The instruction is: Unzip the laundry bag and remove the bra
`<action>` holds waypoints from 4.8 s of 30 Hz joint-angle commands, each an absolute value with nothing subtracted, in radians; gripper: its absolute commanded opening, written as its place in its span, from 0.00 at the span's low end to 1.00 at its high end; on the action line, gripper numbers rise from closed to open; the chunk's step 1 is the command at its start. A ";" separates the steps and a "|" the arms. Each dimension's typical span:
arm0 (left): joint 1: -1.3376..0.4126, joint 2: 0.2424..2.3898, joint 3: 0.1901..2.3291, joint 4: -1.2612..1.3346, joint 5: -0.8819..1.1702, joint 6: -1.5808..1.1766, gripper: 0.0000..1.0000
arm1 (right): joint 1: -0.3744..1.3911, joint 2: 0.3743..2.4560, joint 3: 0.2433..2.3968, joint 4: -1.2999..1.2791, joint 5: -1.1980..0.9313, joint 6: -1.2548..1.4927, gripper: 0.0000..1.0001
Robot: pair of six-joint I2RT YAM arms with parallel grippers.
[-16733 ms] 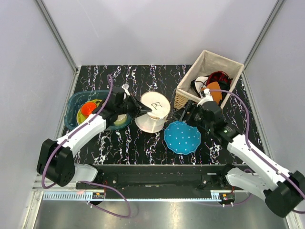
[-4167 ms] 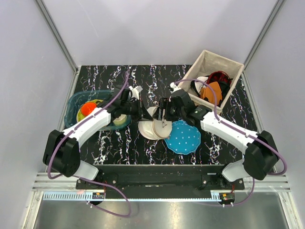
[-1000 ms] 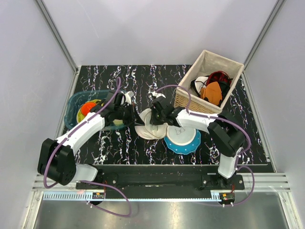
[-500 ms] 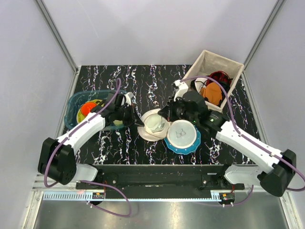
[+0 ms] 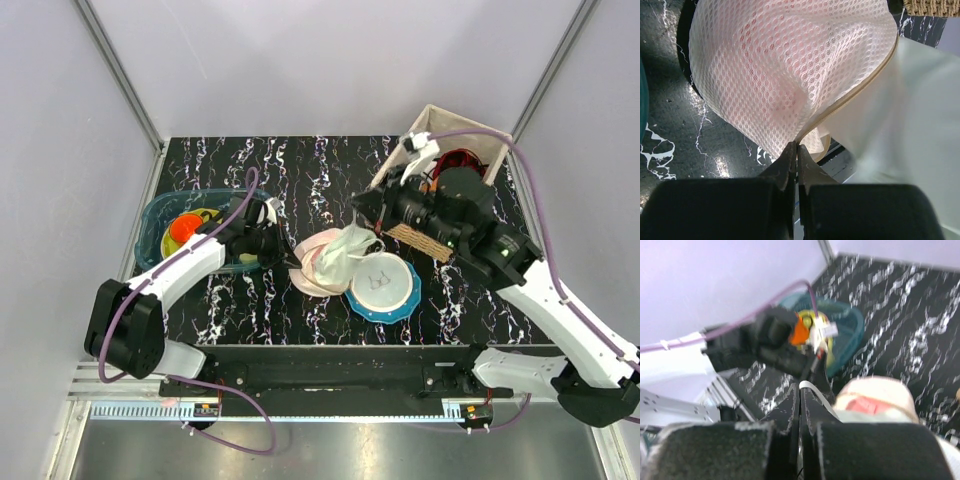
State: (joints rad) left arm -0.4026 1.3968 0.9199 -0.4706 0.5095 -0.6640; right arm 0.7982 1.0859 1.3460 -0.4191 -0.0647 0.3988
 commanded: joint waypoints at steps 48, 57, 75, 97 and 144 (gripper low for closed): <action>-0.400 1.266 0.885 -0.443 0.548 -0.629 0.00 | -0.147 1.870 2.164 -0.733 -0.284 0.416 0.91; -0.400 1.281 0.873 -0.425 0.558 -0.638 0.00 | -0.034 1.603 1.774 -0.632 -0.310 0.324 0.97; -0.414 1.318 0.876 -0.410 0.572 -0.640 0.00 | 0.071 1.710 1.479 -0.528 -0.035 0.328 0.10; -0.413 1.252 0.867 -0.442 0.440 -0.658 0.00 | 0.319 1.292 1.253 -0.338 -0.189 0.373 1.00; -0.411 1.333 0.919 -0.449 0.443 -0.667 0.00 | 0.853 1.439 1.115 -0.183 -0.075 0.448 0.00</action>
State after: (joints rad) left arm -0.4122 1.3262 0.8833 -0.4717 0.4656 -0.6632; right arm 0.8375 1.6386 1.0996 -0.2363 0.0616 0.4618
